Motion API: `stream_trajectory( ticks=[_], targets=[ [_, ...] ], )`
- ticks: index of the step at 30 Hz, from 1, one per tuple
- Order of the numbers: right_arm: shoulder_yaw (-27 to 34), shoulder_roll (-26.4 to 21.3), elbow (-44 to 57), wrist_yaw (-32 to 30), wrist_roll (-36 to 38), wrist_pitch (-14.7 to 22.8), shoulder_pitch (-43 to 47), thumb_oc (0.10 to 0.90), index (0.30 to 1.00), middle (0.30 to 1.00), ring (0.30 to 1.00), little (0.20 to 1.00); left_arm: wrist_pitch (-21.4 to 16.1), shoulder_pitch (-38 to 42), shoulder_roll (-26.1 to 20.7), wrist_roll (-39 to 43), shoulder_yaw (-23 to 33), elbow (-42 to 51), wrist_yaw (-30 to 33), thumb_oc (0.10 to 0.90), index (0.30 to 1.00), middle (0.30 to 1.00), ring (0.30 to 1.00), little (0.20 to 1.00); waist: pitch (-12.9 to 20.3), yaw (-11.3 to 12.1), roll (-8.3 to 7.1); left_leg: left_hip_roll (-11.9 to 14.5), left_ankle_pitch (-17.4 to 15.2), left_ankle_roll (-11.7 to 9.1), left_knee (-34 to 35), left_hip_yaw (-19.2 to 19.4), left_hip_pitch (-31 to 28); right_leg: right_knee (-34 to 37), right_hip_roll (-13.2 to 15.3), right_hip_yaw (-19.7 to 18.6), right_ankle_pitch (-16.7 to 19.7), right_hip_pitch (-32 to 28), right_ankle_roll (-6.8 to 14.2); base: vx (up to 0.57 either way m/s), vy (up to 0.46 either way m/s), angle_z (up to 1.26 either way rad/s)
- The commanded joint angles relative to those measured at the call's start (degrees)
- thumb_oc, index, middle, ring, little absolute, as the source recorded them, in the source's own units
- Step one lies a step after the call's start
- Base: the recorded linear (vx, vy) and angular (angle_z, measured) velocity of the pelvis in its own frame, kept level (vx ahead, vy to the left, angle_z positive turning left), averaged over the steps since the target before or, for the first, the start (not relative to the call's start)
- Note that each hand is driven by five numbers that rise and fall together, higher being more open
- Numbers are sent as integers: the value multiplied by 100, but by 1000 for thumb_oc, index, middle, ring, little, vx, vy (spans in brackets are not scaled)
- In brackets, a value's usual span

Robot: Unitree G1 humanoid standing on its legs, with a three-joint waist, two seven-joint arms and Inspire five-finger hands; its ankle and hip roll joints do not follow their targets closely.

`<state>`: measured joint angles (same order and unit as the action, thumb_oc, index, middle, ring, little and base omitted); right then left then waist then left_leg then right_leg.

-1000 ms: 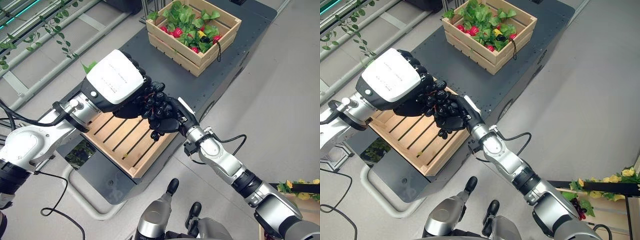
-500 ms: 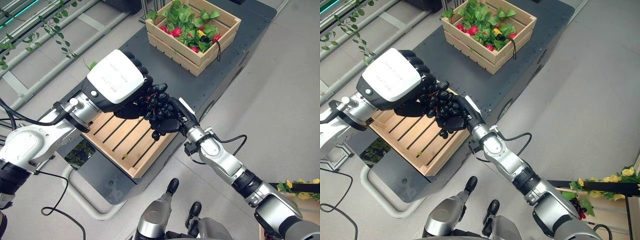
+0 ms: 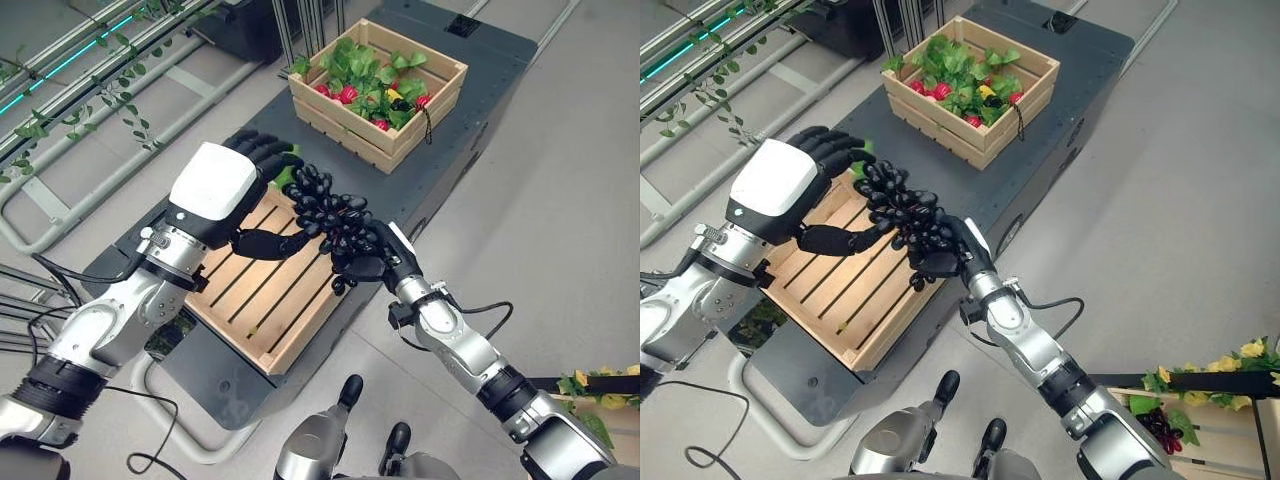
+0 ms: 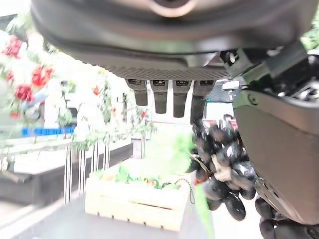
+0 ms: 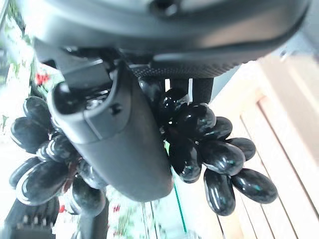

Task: Pick up the fruits from the basket on one side to the basket on the other side

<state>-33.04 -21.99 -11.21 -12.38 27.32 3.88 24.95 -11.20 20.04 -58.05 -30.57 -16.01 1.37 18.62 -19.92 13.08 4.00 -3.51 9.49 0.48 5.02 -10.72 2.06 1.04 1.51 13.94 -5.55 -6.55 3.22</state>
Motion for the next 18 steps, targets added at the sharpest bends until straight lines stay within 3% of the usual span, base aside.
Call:
stream_trajectory(
  ticks=[1,10,18],
  targets=[
    [124,407,186,-148,-307,1026,-374,400,300,300,300,300,124,-403,178,630,706,-498,205,800,900,900,900,900,1609,-190,-298,-162,-877,28,-2,402,-293,247,168,-110,445,243,132,-28,-14,-5],
    [383,233,312,-124,-500,1210,-739,400,300,300,300,300,25,-130,547,1075,531,-539,205,800,900,900,900,900,1580,-518,-300,-112,-943,30,-2,594,-332,230,100,-315,455,287,131,-29,-16,-13],
    [701,-89,583,76,-553,1306,-1283,400,300,300,300,300,40,162,1160,1602,170,-676,447,800,900,900,900,900,1557,-1024,-298,-68,-1029,38,-2,870,-396,396,7,-738,594,328,151,-24,-4,-21]
  ],
)
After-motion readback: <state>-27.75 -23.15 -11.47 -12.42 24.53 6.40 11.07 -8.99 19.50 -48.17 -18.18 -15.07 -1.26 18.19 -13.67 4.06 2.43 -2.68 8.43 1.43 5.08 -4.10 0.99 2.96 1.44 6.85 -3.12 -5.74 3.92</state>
